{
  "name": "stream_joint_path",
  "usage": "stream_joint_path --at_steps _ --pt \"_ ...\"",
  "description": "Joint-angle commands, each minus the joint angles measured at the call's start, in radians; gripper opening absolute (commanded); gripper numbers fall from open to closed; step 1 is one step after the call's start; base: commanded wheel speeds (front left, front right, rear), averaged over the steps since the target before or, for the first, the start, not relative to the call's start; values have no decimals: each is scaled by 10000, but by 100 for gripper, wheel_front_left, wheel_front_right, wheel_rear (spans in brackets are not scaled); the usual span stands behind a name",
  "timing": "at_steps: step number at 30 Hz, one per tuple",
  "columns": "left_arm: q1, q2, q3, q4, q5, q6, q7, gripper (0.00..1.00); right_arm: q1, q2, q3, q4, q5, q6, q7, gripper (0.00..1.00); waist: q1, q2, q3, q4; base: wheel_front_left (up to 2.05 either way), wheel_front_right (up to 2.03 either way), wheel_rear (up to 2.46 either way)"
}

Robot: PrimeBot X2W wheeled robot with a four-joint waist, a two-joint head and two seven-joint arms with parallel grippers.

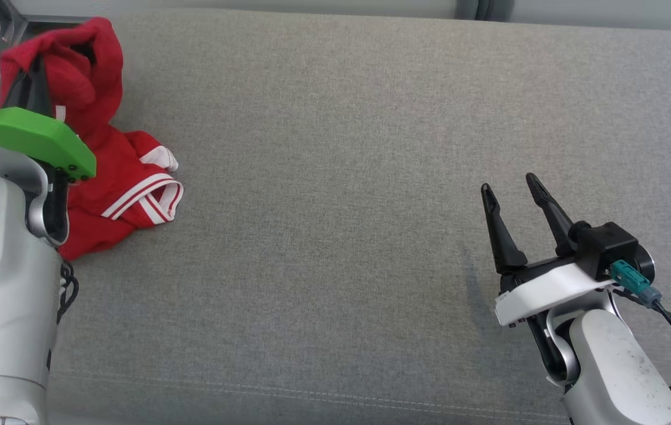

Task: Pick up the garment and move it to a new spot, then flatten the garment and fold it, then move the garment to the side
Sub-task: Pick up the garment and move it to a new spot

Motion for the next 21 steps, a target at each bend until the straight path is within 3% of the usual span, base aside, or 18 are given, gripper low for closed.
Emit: stream_joint_path --at_steps 1,6,13,17,21 --pt "293 -12 -44 -298 130 109 -138 0 119 12 -52 -71 3 -3 -50 100 0 0 -253 -91 0 0 0" --pt "1566 -274 -353 -2730 365 615 -191 0 288 103 -187 -323 -58 -3 -49 100 0 0 -552 -541 0 0 0" --pt "3784 -826 -1330 -6814 777 1415 746 0 534 222 -359 -673 -128 -3 -40 100 0 0 -674 -1413 0 0 0" --pt "4311 -1144 -1967 -8432 870 1545 1272 0 578 269 -516 -814 -156 -3 -40 100 0 0 -595 -1992 0 0 0" --pt "4334 -1343 -2446 -9056 974 1495 1623 0 464 327 -552 -911 -151 -3 -39 100 0 0 -440 -2571 0 0 0"
